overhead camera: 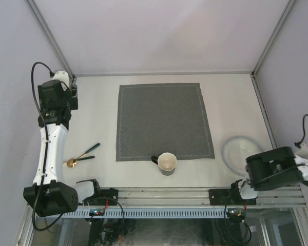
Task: Set the dinner table for one person
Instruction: Pick up the plate at the center of the board.
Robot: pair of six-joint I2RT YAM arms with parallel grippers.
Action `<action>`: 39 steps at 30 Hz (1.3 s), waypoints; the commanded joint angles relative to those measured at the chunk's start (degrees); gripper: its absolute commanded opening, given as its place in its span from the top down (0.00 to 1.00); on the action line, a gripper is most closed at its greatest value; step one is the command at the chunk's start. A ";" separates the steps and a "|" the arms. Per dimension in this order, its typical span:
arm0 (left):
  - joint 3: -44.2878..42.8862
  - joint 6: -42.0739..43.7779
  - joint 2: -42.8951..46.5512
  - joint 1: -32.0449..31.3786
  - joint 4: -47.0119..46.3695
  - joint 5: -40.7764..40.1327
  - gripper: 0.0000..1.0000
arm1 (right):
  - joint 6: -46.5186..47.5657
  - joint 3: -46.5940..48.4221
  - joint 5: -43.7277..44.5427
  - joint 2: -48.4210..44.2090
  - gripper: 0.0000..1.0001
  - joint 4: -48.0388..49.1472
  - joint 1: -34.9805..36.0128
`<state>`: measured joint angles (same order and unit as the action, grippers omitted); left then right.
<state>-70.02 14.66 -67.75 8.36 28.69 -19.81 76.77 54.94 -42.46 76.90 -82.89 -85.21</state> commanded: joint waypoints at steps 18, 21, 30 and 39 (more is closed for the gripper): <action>-2.57 -3.41 2.22 3.24 1.17 -6.10 0.06 | 19.00 6.19 -8.50 26.99 0.44 -0.79 -6.63; -2.15 -3.12 2.58 3.24 0.74 -5.85 0.06 | 16.74 4.75 -6.42 25.31 0.43 3.30 -6.07; -1.86 -3.94 1.75 3.24 -0.02 -4.77 0.06 | 2.64 3.11 -6.24 7.57 0.42 8.76 6.11; 2.91 -3.86 5.97 3.27 -0.95 -1.08 0.06 | -44.58 8.05 21.57 -19.80 0.01 32.71 51.89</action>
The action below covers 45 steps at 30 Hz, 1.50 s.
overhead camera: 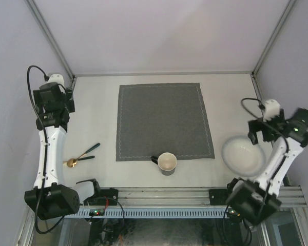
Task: Set the dinner table for one person
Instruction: Pick up the plate at the center of the board.
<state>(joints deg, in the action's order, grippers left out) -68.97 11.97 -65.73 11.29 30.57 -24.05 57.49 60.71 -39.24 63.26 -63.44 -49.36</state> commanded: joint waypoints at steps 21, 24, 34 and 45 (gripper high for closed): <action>17.01 -4.57 10.87 0.32 -11.44 13.64 0.06 | -45.30 3.23 51.79 6.78 0.00 1.96 54.02; 17.00 -4.31 10.49 0.32 -11.19 13.56 0.06 | -44.24 2.75 52.25 10.87 0.00 3.25 59.06; 17.50 -4.49 10.50 0.32 -11.58 11.60 0.06 | -40.94 2.22 53.89 21.69 0.00 2.40 71.78; 17.51 -4.44 9.32 0.29 -12.21 11.79 0.06 | -41.29 -7.86 55.63 15.79 0.00 -0.86 73.80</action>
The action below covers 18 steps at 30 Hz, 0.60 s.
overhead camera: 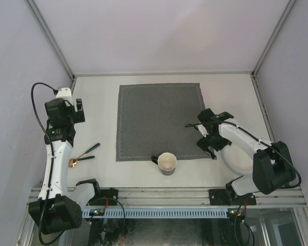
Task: Set the dinner table for one person
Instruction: Pick up the plate at the center of the board.
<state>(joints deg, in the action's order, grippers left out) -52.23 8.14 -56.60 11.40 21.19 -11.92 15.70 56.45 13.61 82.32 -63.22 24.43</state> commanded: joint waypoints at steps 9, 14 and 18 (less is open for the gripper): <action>0.52 -0.74 0.08 0.24 -2.62 -0.46 0.06 | 0.68 -9.10 3.39 -8.95 0.00 1.75 -3.35; 0.28 -0.85 -0.07 0.23 -2.42 -0.32 0.06 | 1.59 -10.22 5.39 -8.93 0.00 2.82 -2.41; 0.29 -0.82 -0.55 0.20 -2.37 -0.62 0.06 | 1.47 -10.98 7.03 -6.93 0.00 3.76 0.62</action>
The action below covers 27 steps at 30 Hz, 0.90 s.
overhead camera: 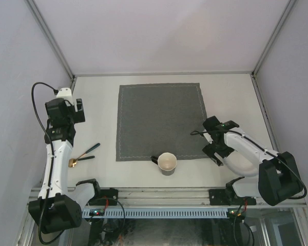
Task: Set the dinner table for one person
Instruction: Pick up the plate at the center of the board.
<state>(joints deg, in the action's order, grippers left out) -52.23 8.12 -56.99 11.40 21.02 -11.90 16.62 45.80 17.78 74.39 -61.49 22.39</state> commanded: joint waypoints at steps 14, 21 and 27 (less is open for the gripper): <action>-0.28 -0.54 -0.94 0.25 -2.12 -1.29 0.06 | 1.99 -2.08 9.63 3.30 0.05 2.69 5.74; -0.94 -0.64 -1.80 0.23 -1.97 -0.96 0.06 | 2.87 -5.34 11.60 3.40 0.05 3.13 5.82; -0.93 -0.52 -1.55 0.23 -1.86 -1.09 0.06 | 2.84 -7.56 13.21 5.55 0.09 5.45 6.07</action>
<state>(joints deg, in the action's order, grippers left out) -52.23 8.12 -59.00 11.40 21.04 -12.40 18.72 39.11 27.68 78.59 -58.13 27.90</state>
